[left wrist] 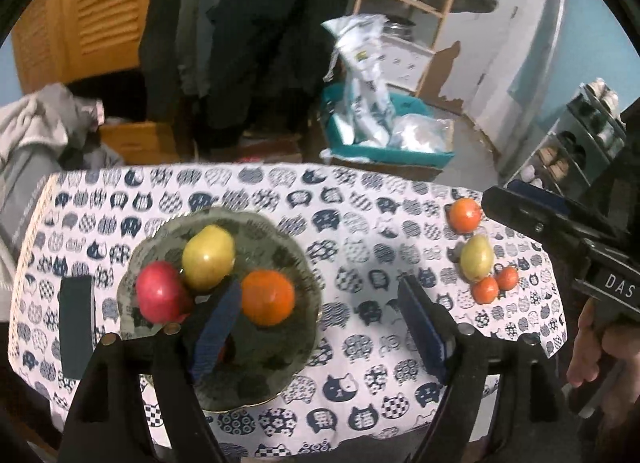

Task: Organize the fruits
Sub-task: 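Move both open tools back toward the remaining fruit cluster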

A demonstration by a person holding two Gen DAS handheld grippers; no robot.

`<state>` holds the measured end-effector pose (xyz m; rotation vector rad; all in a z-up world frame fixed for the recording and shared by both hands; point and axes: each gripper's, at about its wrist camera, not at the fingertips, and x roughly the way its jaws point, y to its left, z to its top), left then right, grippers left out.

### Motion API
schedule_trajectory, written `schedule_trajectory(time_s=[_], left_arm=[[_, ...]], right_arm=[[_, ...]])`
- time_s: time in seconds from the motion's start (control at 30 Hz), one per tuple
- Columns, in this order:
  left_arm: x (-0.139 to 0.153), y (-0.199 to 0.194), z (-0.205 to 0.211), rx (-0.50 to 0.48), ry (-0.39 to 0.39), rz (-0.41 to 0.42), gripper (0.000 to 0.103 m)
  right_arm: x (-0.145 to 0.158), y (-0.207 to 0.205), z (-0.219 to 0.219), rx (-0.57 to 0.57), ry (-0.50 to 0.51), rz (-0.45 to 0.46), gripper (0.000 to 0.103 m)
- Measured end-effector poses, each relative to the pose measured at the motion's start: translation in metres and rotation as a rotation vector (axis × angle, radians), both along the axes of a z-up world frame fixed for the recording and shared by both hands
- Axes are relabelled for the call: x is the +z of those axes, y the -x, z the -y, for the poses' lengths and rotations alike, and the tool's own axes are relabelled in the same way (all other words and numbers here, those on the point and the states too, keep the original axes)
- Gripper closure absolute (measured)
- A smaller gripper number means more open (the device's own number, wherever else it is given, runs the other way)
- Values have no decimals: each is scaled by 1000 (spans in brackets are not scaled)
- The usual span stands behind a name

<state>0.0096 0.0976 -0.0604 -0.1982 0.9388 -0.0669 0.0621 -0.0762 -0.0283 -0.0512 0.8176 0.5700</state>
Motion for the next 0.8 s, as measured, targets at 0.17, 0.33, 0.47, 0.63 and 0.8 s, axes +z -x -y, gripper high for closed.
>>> schedule_trajectory(time_s=[0.17,0.33,0.47,0.63,0.8], left_arm=[[13,0,23,-42,-13,25,21],[21,-3,45,-77,-20,40,18],[26,-4,63,-102,-25,52,17],[30,-8,86,-142,-33,61,17],[36,-11,107,-178,-34,70,17]], right_arm=[[12,7,22,-27,-2,31,31],[21,15,43,-47,-3,65,31],[28,20,63,-73,-8,87,28],[31,24,84,-112,-2,103,27],[33,26,110,-154,-4,112,27]])
